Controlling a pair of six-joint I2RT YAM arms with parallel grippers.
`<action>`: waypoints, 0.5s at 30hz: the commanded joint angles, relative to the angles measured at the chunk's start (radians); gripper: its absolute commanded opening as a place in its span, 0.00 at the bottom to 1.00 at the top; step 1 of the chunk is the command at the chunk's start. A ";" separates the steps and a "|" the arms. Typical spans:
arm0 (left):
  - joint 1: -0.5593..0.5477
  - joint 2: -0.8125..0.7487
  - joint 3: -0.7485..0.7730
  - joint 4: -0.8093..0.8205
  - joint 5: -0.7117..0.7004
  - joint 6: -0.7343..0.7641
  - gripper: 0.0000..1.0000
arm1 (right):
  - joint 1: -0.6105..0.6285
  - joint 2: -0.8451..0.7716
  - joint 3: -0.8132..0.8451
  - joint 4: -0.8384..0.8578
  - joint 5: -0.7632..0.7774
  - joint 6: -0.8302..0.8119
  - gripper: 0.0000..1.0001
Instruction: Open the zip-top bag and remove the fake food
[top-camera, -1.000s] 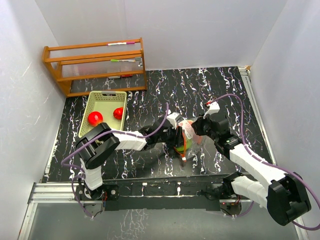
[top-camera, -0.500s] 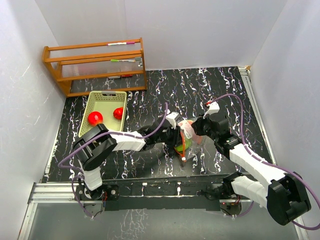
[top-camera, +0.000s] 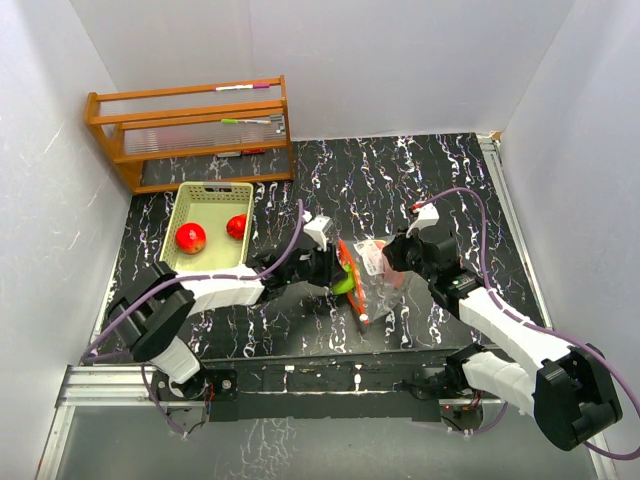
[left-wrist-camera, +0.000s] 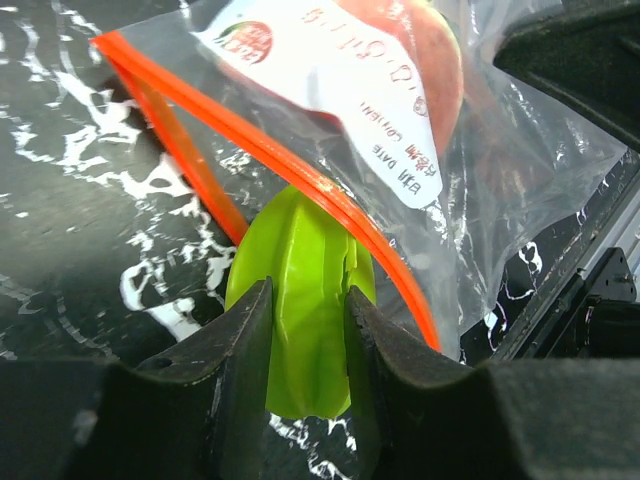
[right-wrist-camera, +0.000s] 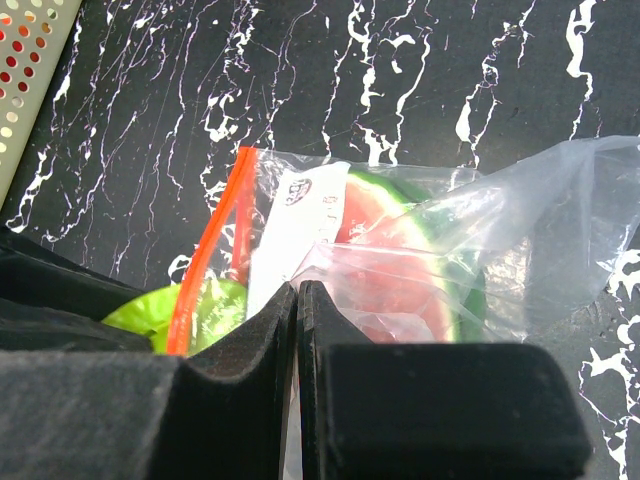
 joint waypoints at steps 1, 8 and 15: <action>0.063 -0.116 -0.043 -0.058 -0.021 0.004 0.15 | -0.001 -0.014 0.003 0.059 0.003 -0.010 0.08; 0.196 -0.267 -0.044 -0.198 -0.116 0.029 0.15 | -0.001 -0.003 0.004 0.068 -0.011 -0.006 0.08; 0.439 -0.423 -0.003 -0.318 -0.201 0.055 0.16 | -0.001 -0.019 -0.007 0.065 -0.004 -0.008 0.08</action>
